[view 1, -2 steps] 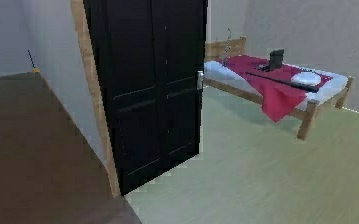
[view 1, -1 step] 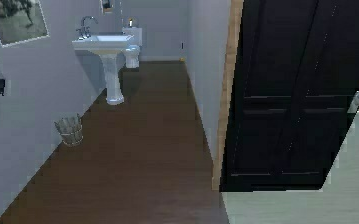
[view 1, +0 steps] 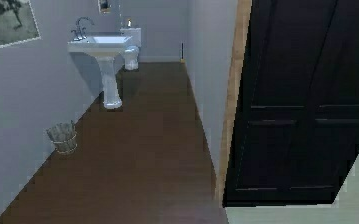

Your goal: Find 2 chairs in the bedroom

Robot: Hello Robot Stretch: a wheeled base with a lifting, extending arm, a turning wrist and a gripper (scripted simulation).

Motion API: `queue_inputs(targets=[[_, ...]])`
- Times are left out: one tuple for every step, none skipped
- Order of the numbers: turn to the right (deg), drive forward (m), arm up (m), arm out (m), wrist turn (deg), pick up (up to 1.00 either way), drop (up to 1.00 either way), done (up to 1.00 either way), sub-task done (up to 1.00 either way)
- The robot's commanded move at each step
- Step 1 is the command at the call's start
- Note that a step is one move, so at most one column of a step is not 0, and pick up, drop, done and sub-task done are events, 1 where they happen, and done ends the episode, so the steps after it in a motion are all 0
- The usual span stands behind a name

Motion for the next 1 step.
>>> queue_inputs(targets=[[45.0, 0.0, 0.0, 0.0, 0.0, 0.0, 0.0, 0.0, 0.0]])
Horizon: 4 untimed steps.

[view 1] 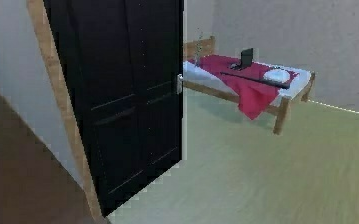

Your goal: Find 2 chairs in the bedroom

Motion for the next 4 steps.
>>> queue_inputs(targets=[[42.0, 0.0, 0.0, 0.0, 0.0, 0.0, 0.0, 0.0, 0.0], [0.0, 1.0, 0.0, 0.0, 0.0, 0.0, 0.0, 0.0, 0.0], [0.0, 0.6, 0.0, 0.0, 0.0, 0.0, 0.0, 0.0, 0.0], [45.0, 0.0, 0.0, 0.0, 0.0, 0.0, 0.0, 0.0, 0.0]])
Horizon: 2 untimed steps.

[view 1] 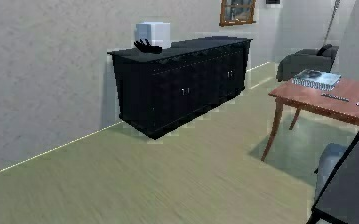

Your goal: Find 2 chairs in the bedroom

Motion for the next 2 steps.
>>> queue_inputs(targets=[[18.0, 0.0, 0.0, 0.0, 0.0, 0.0, 0.0, 0.0, 0.0], [0.0, 0.3, 0.0, 0.0, 0.0, 0.0, 0.0, 0.0, 0.0]])
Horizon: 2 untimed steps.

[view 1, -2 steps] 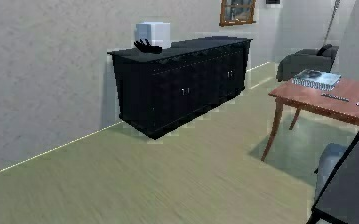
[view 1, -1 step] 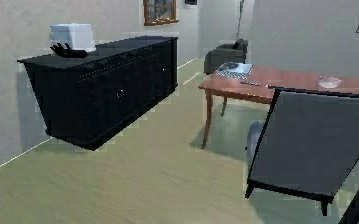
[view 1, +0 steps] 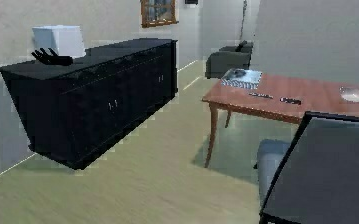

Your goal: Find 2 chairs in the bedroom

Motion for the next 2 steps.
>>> queue_inputs(targets=[[39.0, 0.0, 0.0, 0.0, 0.0, 0.0, 0.0, 0.0, 0.0], [0.0, 0.0, 0.0, 0.0, 0.0, 0.0, 0.0, 0.0, 1.0]])
